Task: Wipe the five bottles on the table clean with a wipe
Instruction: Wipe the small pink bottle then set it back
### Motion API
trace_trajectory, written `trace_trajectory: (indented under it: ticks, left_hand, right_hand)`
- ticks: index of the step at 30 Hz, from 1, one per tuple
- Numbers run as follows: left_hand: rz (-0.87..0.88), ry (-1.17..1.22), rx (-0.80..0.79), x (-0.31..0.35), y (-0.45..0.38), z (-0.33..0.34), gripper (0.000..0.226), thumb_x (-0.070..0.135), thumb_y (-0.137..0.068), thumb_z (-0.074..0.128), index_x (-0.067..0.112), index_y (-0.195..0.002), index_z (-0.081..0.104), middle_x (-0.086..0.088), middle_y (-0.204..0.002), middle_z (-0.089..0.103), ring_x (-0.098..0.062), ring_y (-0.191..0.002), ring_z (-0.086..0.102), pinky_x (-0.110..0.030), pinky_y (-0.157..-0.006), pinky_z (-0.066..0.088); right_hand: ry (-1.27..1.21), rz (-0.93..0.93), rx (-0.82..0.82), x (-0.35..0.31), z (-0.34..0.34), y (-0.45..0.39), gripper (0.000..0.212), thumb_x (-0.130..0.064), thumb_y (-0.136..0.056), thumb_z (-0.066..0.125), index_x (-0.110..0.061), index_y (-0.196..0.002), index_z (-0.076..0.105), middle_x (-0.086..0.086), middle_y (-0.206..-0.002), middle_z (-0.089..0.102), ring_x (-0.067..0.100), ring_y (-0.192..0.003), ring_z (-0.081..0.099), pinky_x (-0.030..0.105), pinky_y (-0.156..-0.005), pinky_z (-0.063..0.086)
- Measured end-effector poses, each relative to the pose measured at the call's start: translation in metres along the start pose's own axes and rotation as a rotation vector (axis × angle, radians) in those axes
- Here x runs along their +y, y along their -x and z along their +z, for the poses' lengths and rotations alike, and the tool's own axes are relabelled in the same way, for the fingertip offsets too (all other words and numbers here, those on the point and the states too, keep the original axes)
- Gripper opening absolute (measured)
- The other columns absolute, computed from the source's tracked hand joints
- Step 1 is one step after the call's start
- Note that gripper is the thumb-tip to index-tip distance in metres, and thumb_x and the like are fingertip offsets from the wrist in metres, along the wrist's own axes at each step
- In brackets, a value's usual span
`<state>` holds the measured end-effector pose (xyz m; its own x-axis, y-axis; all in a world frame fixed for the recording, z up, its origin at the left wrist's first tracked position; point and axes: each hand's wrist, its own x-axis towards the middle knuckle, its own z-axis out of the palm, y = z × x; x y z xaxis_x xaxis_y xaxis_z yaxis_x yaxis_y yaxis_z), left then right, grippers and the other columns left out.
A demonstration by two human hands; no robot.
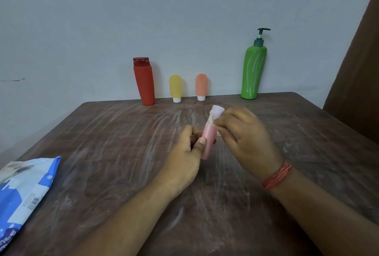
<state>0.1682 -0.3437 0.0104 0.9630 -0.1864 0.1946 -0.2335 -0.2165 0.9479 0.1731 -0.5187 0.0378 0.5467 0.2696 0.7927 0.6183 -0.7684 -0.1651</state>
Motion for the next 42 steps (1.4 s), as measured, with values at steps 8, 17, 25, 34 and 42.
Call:
trace_trajectory:
  ticks: [8, 17, 25, 34, 42]
  left_hand:
    - [0.01, -0.025, -0.002, 0.0, 0.001, -0.002, 0.009, 0.029, -0.107, 0.046, 0.032, -0.104, 0.054, 0.008, -0.111, 0.072, -0.016, -0.105, 0.065, -0.043, -0.093, 0.054]
    - [-0.159, 0.699, -0.147, 0.004, 0.003, -0.002, 0.021, 0.014, -0.11, 0.036, 0.004, -0.112, 0.054, -0.021, -0.107, 0.074, -0.021, -0.082, 0.067, -0.031, -0.071, 0.058]
    - [-0.21, 0.871, -0.225, 0.005, 0.002, -0.008, 0.028, 0.012, -0.106, 0.042, -0.004, -0.126, 0.052, -0.027, -0.11, 0.072, -0.024, -0.084, 0.069, -0.033, -0.072, 0.06]
    - [-0.199, 0.807, -0.065, 0.002, 0.0, -0.004, 0.019, 0.012, -0.107, 0.043, 0.0, -0.117, 0.054, -0.018, -0.107, 0.075, -0.029, -0.102, 0.072, -0.042, -0.085, 0.061]
    - [-0.166, 0.65, 0.165, 0.0, -0.006, -0.003, 0.021, 0.012, -0.107, 0.044, 0.007, -0.107, 0.064, -0.009, -0.094, 0.077, -0.025, -0.093, 0.068, -0.037, -0.085, 0.058]
  right_hand:
    - [0.032, 0.007, -0.005, -0.001, 0.003, 0.0, 0.013, 0.0, -0.088, 0.064, -0.005, -0.099, 0.069, 0.007, -0.099, 0.061, 0.025, -0.091, 0.058, 0.046, -0.072, 0.052]
    - [-0.099, 0.025, 0.048, -0.001, -0.001, -0.002, 0.016, 0.007, -0.087, 0.064, -0.003, -0.1, 0.069, 0.006, -0.103, 0.06, 0.019, -0.093, 0.059, 0.029, -0.082, 0.049]
    - [-0.112, 0.019, 0.11, 0.0, -0.004, -0.005, 0.017, 0.007, -0.088, 0.063, -0.004, -0.099, 0.069, 0.002, -0.102, 0.063, 0.01, -0.094, 0.058, 0.017, -0.084, 0.047]
    - [-0.032, -0.113, -0.108, -0.001, 0.001, -0.003, 0.013, 0.002, -0.088, 0.066, -0.005, -0.097, 0.071, 0.003, -0.098, 0.065, 0.023, -0.09, 0.062, 0.041, -0.076, 0.054]
    - [-0.19, 0.015, -0.177, -0.02, 0.006, -0.002, 0.014, 0.0, -0.087, 0.07, -0.007, -0.097, 0.074, 0.001, -0.1, 0.066, 0.014, -0.092, 0.063, 0.024, -0.082, 0.049]
